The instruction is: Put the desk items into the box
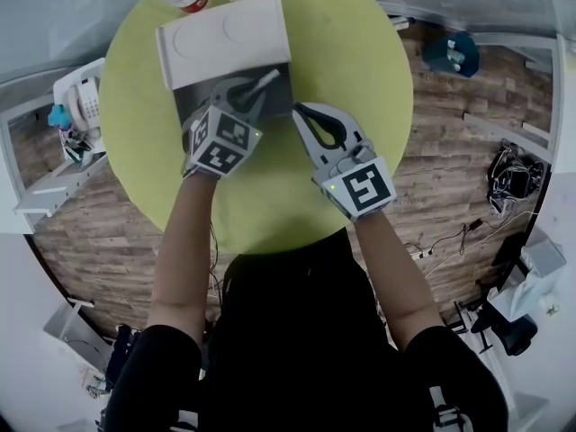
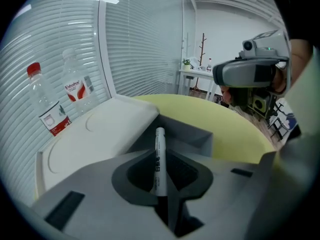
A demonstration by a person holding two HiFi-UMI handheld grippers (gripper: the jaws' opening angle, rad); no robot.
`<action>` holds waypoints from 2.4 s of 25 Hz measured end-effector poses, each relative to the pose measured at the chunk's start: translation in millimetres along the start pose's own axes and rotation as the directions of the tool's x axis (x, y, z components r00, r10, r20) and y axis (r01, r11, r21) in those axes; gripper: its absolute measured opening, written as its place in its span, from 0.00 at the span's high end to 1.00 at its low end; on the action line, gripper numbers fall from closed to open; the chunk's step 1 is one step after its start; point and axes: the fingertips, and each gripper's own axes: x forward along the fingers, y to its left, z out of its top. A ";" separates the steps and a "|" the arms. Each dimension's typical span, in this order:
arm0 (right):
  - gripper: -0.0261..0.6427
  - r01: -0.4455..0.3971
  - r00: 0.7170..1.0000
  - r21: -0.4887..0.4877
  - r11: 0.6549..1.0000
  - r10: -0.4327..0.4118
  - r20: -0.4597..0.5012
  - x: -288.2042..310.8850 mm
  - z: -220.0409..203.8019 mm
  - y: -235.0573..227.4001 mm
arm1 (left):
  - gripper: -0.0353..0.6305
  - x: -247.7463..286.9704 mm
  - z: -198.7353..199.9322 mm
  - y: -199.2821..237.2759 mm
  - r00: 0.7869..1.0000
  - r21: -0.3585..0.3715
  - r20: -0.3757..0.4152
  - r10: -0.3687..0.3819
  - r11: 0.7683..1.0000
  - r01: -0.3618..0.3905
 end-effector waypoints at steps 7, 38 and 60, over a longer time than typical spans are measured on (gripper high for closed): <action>0.93 0.026 1.000 0.013 1.000 -0.026 -0.002 -5.1 -7.8 -8.6 | 0.84 21.0 -7.5 -4.0 0.999 -0.031 -0.030 -0.019 0.999 0.019; 0.93 -0.093 0.995 -0.107 0.990 0.096 0.027 -58.7 62.6 54.3 | 0.66 -125.1 49.2 -41.9 0.966 -0.214 0.235 0.112 0.975 -0.061; 0.94 -0.400 0.899 -0.268 0.876 0.432 0.069 -128.0 152.2 203.1 | 0.93 -364.0 94.4 -117.6 0.666 -0.449 0.585 0.462 0.869 -0.208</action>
